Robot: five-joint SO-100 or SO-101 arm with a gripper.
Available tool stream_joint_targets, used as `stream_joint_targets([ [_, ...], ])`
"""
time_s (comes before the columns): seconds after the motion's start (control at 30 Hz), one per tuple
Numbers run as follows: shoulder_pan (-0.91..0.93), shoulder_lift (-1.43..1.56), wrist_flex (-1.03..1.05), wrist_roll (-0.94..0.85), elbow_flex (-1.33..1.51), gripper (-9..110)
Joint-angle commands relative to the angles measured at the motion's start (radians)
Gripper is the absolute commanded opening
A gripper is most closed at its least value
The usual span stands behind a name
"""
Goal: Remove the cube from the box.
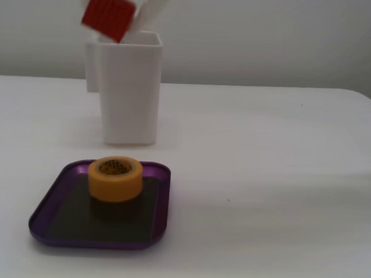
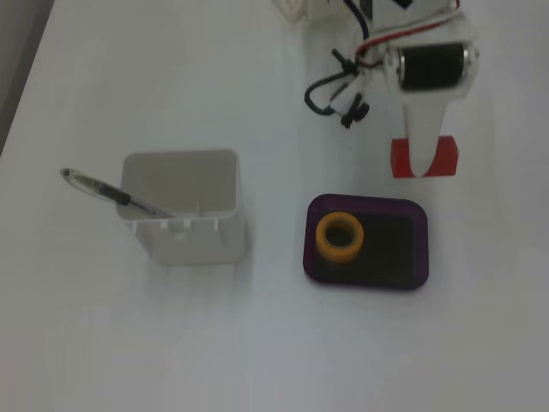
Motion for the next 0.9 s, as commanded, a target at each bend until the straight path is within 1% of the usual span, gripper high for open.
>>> stream_joint_targets([
  [0.0, 0.038, 0.210, 0.005, -0.008, 0.224, -1],
  [0.17, 0.114, 0.393, 0.002, -0.006, 0.594, -1],
  [0.27, 0.143, 0.492, -0.060, -0.006, 0.808, -1],
  [0.47, 0.152, 0.690, -0.272, -0.038, 1.275, -1],
  [0.63, 0.161, 0.853, -0.492, -0.051, 1.644, -1],
  [0.87, 0.163, 0.950, -0.821, -0.052, 2.043, -1],
])
